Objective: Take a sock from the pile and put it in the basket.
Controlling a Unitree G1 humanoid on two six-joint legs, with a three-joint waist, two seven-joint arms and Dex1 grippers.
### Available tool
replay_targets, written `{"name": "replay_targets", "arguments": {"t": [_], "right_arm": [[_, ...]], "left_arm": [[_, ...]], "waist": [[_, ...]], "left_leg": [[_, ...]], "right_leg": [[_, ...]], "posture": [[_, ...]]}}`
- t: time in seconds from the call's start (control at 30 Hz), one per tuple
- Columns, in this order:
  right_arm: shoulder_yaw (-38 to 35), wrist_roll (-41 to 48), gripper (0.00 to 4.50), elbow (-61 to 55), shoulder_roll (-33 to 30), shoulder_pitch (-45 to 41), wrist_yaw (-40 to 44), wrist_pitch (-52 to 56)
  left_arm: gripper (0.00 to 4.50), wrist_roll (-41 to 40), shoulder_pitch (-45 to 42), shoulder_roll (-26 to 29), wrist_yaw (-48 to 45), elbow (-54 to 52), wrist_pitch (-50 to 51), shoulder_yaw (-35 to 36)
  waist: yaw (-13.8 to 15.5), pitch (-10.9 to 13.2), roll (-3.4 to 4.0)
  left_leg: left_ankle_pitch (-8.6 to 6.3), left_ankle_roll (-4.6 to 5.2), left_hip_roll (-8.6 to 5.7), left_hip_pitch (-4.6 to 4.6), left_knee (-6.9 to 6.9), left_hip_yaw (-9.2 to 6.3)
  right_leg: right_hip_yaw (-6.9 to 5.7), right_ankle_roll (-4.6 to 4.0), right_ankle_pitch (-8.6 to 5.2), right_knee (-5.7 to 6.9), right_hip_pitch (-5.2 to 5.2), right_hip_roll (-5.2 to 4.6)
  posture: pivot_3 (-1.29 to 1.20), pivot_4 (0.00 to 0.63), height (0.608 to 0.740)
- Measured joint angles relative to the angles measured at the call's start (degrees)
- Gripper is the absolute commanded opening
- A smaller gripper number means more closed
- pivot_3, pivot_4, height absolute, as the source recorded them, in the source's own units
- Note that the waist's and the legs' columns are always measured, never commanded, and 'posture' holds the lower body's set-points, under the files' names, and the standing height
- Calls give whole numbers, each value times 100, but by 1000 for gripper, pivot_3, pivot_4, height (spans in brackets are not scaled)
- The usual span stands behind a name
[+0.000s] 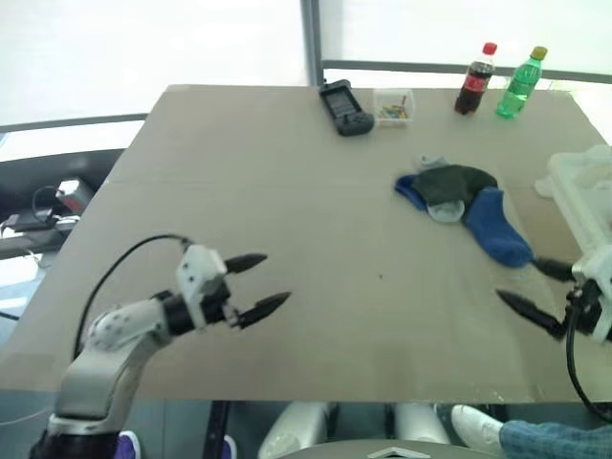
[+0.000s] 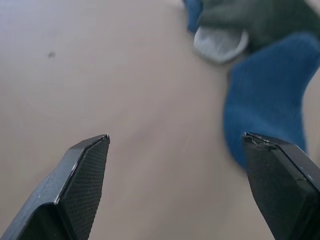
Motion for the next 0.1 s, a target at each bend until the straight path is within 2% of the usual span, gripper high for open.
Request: {"name": "replay_targets", "arguments": {"t": [0.1], "right_arm": [[-108, -66, 4321, 68, 0, 156, 192, -240]], "left_arm": [[4500, -59, 206, 6, 107, -248, 77, 169]], "waist": [[61, 2, 2]], "left_leg": [[-1, -1, 0, 6, 1, 2]], "right_leg": [[-1, 1, 0, 1, 8, -2]], "posture": [[0, 150, 740]]}}
